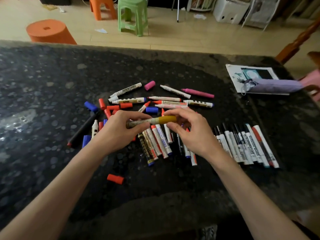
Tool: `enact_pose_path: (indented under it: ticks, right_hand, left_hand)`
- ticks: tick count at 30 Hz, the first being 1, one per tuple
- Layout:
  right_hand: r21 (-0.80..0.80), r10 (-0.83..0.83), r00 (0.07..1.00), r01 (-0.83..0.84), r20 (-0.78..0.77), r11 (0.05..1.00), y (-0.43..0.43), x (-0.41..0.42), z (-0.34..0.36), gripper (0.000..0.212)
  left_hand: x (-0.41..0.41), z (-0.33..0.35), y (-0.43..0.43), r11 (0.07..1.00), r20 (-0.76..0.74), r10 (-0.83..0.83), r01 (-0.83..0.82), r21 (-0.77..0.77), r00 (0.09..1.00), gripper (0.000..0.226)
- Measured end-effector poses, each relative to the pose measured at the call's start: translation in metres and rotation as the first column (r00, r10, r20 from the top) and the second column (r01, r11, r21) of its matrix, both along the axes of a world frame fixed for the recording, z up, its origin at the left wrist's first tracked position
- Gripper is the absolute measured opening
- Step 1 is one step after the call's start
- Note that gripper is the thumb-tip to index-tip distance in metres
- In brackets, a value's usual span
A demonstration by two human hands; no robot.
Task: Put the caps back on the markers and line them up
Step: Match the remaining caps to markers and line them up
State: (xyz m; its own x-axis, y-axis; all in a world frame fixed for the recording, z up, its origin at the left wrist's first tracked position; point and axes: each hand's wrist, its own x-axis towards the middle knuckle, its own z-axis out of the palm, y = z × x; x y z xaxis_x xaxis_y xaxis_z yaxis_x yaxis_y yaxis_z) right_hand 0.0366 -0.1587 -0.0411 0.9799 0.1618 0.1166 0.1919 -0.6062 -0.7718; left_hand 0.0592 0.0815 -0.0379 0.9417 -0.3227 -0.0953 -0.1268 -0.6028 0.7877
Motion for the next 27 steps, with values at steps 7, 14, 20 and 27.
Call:
enact_pose_path:
  ticks: [7,14,20,27]
  right_hand:
    - [-0.044,0.052,0.998,-0.051,0.024,0.998,-0.004,-0.005,0.004,0.026]
    - [0.038,0.030,0.999,-0.031,0.015,0.999,-0.004,-0.006,-0.002,0.025]
    - [0.071,-0.005,1.000,0.004,0.016,0.997,0.003,-0.009,-0.006,0.022]
    - [0.013,0.006,1.000,-0.007,0.029,1.000,0.002,-0.008,-0.009,0.022]
  left_hand:
    - [-0.003,0.002,-0.013,0.998,0.073,-0.026,0.022,0.057,0.997,0.020]
    - [0.000,-0.005,-0.018,0.998,0.106,-0.026,0.020,0.055,0.994,0.023]
    - [0.000,-0.011,-0.019,0.999,0.077,-0.018,0.016,0.036,0.997,0.023]
    - [0.003,-0.010,-0.020,0.998,0.052,-0.046,0.044,0.052,0.998,0.021]
